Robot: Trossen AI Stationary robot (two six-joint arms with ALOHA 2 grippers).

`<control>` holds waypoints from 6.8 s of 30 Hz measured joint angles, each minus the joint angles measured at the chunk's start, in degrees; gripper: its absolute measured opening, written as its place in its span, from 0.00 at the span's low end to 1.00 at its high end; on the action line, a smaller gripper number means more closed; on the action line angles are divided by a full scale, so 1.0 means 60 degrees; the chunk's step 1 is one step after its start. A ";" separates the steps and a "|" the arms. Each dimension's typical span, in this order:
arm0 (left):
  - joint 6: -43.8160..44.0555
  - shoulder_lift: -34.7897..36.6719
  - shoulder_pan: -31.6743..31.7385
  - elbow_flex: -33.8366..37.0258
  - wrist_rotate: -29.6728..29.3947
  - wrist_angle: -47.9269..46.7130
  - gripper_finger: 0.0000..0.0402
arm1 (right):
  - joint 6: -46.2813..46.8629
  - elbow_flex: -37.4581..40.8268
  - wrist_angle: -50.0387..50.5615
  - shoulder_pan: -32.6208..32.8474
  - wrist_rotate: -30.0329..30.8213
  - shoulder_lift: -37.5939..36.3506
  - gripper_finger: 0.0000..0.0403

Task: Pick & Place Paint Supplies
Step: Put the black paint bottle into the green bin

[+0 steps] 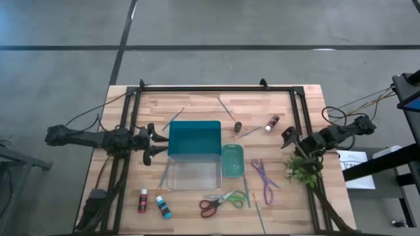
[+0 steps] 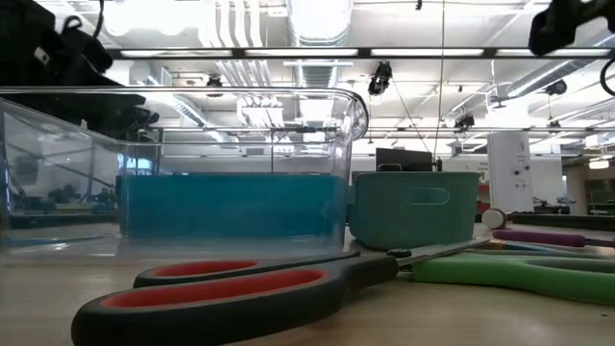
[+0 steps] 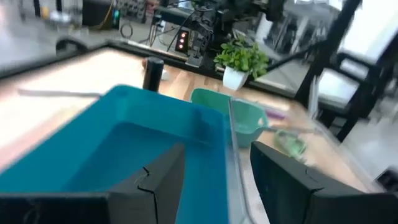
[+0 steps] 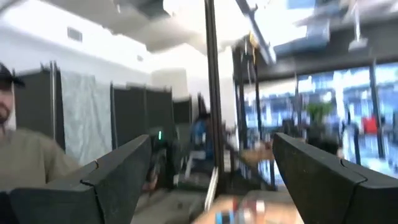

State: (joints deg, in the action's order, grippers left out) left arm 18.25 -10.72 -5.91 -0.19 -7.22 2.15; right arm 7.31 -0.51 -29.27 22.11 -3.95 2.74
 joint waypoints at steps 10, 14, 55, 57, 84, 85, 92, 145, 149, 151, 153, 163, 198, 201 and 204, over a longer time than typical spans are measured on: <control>-0.0073 -0.0009 0.0004 0.0004 -0.0340 0.0029 0.48 | -0.0319 0.0000 -0.1161 -0.0008 0.1001 0.0034 0.83; -0.0257 -0.0007 0.0007 0.0006 -0.0364 0.0029 0.48 | -0.0408 0.0000 -0.1129 -0.0011 0.1165 0.0237 0.83; -0.6963 0.0000 0.0007 -0.1863 -0.3246 0.4289 0.48 | -0.0747 -0.9842 1.1394 -0.1319 0.6513 1.0118 0.83; -0.6812 -0.0049 0.0007 -0.2115 -0.2998 0.3553 0.48 | -0.0867 -1.0187 1.1721 -0.1909 0.5831 1.0682 0.83; -0.6575 -0.4362 -0.0134 -0.4024 -0.0783 0.3194 0.48 | -0.1430 -0.9322 1.0334 -0.4721 0.2397 1.2265 0.83; -0.6599 -0.4466 -0.0135 -0.4080 -0.0783 0.3194 0.48 | -0.1460 -0.9296 1.0303 -0.4746 0.2385 1.2372 0.83; -0.6807 -0.4869 -0.0149 -0.4258 -0.0784 0.3102 0.48 | -0.1612 -0.9270 0.9990 -0.4801 0.2287 1.3054 0.83; -0.6792 -0.4860 -0.0146 -0.4215 -0.0783 0.2838 0.48 | -0.2076 -0.9322 0.9222 -0.6659 0.0579 1.4457 0.41; -0.6789 -0.4860 -0.0146 -0.4215 -0.0783 0.2832 0.48 | -0.2056 -0.9322 0.9212 -0.6649 0.0572 1.4315 0.32; -0.6789 -0.4860 -0.0146 -0.4215 -0.0783 0.2794 0.48 | -0.2027 -0.9322 0.9218 -0.6649 0.0565 1.4142 0.30; -0.6791 -0.4860 -0.0146 -0.4215 -0.0783 0.2780 0.48 | -0.1968 -0.9322 0.9205 -0.6645 0.0565 1.3915 0.30; -0.6804 -0.4937 -0.0146 -0.4213 -0.0876 0.2843 0.48 | -0.1247 -0.9302 0.7792 -0.6021 -0.0185 1.1603 0.30; -0.9968 -1.2688 -0.0264 -0.7098 -0.1845 0.8631 0.48 | -0.0252 -0.6156 -0.0702 -0.4284 -0.0186 1.0200 0.30; -1.0023 -1.2703 -0.0270 -0.7291 -0.1614 0.8721 0.48 | -0.0252 -0.6156 -0.0785 -0.4284 -0.0175 1.0193 0.30; -1.0079 -1.2706 -0.0266 -0.7344 -0.1611 0.8550 0.48 | -0.0254 -0.6156 -0.0749 -0.4284 -0.0229 1.0185 0.30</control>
State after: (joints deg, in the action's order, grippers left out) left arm -42.22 -86.96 -7.51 -44.25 -16.89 53.45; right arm 5.79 -37.45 -33.77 -3.60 -5.32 63.86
